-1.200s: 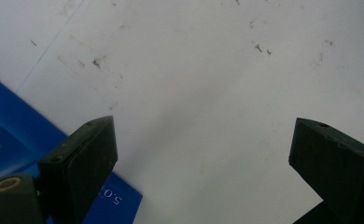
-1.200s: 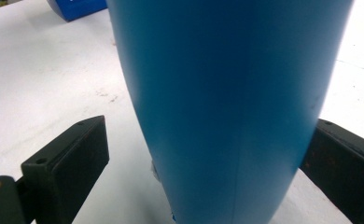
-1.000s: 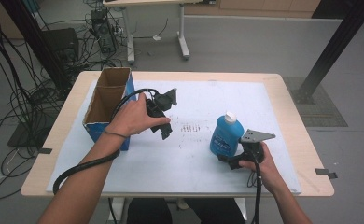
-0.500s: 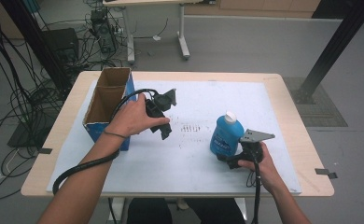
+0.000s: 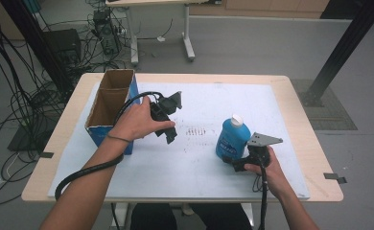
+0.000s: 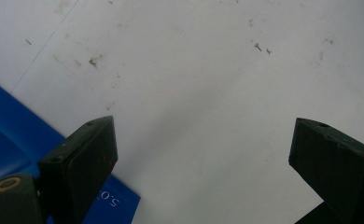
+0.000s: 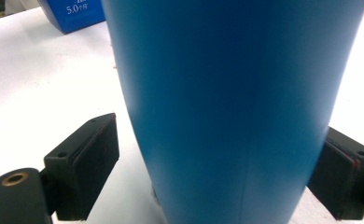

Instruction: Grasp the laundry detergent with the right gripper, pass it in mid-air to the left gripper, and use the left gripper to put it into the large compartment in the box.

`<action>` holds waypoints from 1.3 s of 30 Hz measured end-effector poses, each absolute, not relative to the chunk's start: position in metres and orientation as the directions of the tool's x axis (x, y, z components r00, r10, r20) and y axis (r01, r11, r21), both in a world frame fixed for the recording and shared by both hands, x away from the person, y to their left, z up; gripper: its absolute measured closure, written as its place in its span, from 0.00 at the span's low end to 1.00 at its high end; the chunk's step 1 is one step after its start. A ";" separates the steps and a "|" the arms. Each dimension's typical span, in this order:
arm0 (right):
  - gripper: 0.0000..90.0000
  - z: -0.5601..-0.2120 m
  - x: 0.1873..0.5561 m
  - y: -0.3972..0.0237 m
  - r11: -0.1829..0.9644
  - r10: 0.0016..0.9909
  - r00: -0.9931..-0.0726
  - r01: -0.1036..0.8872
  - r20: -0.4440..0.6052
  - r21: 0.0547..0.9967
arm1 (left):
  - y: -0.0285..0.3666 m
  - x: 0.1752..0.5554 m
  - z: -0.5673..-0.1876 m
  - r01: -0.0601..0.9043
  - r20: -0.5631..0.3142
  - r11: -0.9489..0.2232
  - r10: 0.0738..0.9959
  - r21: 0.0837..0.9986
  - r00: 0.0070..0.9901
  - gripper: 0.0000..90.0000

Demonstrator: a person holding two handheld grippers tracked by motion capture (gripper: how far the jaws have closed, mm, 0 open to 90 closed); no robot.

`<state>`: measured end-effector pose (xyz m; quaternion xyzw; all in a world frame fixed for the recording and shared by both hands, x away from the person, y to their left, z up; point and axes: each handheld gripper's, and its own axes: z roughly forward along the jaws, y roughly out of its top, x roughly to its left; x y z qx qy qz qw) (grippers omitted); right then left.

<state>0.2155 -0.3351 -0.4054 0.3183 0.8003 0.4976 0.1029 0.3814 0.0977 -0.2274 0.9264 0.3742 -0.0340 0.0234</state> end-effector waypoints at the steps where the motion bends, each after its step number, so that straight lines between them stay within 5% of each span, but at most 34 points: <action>1: 0.14 -0.405 0.215 -0.335 0.301 0.613 -0.775 0.409 0.154 0.862 | 0.098 0.381 -0.227 0.695 -0.081 -0.719 0.692 0.018 0.718 0.09; 39: 0.26 -0.417 0.211 -0.332 0.244 0.648 -0.743 0.407 0.164 0.880 | 0.095 0.380 -0.225 0.692 -0.077 -0.722 0.689 0.023 0.721 0.09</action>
